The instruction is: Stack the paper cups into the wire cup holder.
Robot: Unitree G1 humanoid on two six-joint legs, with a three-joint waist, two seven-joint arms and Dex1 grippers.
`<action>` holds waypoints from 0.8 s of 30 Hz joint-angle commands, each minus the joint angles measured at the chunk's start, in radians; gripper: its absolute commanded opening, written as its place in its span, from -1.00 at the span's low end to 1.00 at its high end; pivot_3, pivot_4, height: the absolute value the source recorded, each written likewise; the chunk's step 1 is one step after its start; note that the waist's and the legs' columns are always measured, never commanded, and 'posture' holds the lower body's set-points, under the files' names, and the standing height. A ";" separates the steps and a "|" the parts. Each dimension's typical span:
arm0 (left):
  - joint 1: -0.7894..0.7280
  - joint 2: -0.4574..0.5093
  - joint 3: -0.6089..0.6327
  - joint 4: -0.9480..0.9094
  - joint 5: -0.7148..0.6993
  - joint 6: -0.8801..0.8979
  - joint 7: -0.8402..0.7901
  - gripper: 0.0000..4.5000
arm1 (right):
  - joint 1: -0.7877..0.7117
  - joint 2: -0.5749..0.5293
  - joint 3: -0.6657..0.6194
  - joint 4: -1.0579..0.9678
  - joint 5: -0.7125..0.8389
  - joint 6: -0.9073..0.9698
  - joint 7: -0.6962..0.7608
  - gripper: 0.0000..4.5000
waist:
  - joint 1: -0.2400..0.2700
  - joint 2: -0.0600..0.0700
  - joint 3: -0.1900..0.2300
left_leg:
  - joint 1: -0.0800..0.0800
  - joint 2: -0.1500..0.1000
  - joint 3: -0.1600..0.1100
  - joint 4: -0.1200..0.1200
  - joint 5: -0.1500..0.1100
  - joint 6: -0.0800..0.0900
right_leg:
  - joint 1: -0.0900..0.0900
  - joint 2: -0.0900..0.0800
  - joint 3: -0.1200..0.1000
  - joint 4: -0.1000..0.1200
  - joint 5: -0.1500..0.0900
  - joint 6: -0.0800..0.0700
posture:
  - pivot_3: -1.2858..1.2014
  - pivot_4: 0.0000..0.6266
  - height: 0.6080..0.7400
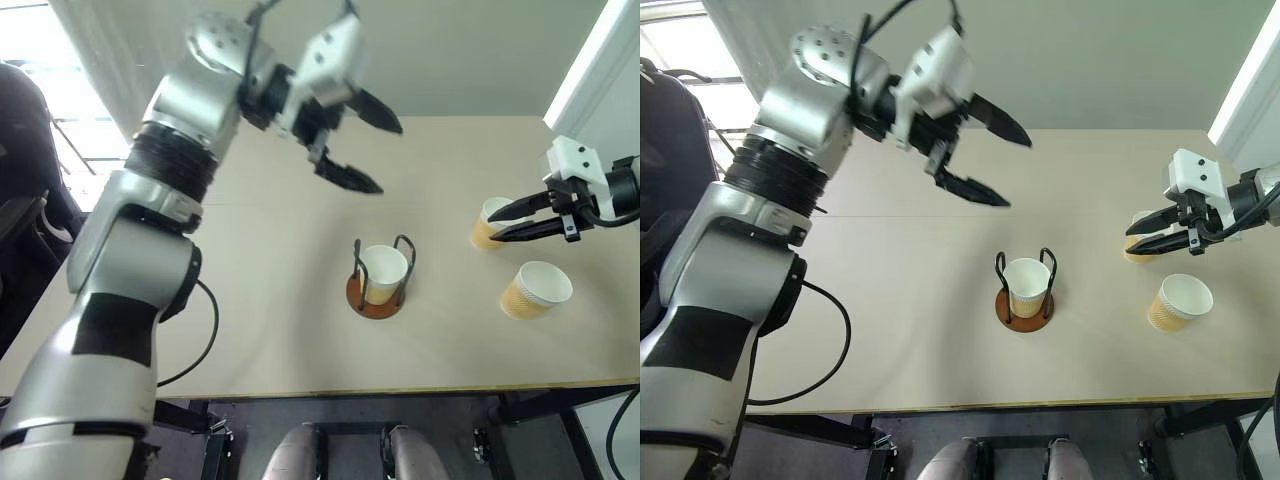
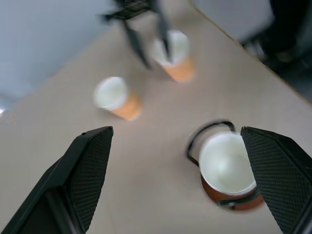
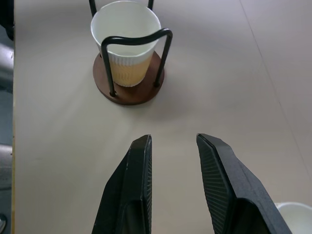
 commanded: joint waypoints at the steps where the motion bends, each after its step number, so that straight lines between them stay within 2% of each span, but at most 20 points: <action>1: 0.036 0.053 0.114 0.002 -0.004 0.101 -0.024 1.00 | -0.001 0.002 -0.045 0.010 -0.014 -0.009 -0.021 -0.37 | -0.002 0.000 0.000 | 0.000 0.000 0.001 0.000 0.000 0.000 | 0.000 0.000 0.000 0.000 0.000 0.000 | 0.03 -0.52 1.00; 7: 0.166 0.094 0.226 -0.125 -0.016 0.249 -0.017 1.00 | -0.025 0.050 -0.030 0.083 -0.068 -0.068 -0.068 -0.37 | 0.001 0.000 0.000 | 0.001 0.000 0.002 0.001 0.001 0.000 | 0.000 0.000 0.001 0.000 -0.001 0.000 | 0.03 -0.52 1.00; 10: 0.248 0.105 0.267 -0.251 -0.052 0.339 -0.021 1.00 | -0.045 0.081 -0.003 0.161 -0.142 -0.162 -0.108 -0.37 | 0.004 0.000 0.000 | 0.000 -0.001 0.003 0.002 0.001 0.000 | 0.000 0.000 0.002 0.000 -0.001 0.000 | 0.03 -0.52 1.00; 15: 0.280 0.122 0.273 -0.345 -0.132 0.546 -0.052 1.00 | -0.112 0.126 0.043 0.341 -0.284 -0.328 -0.179 -0.37 | 0.004 0.000 0.000 | 0.001 0.000 0.002 0.002 0.001 0.002 | 0.000 -0.001 0.002 0.001 0.001 -0.001 | 0.03 -0.52 1.00; 24: 0.366 0.161 0.272 -0.471 -0.173 0.586 -0.052 1.00 | -0.221 0.144 0.108 0.625 -0.472 -0.552 -0.256 -0.37 | 0.000 0.001 0.000 | 0.004 0.000 0.002 0.001 0.002 0.000 | 0.000 -0.001 0.001 0.002 0.005 -0.006 | 0.03 -0.52 1.00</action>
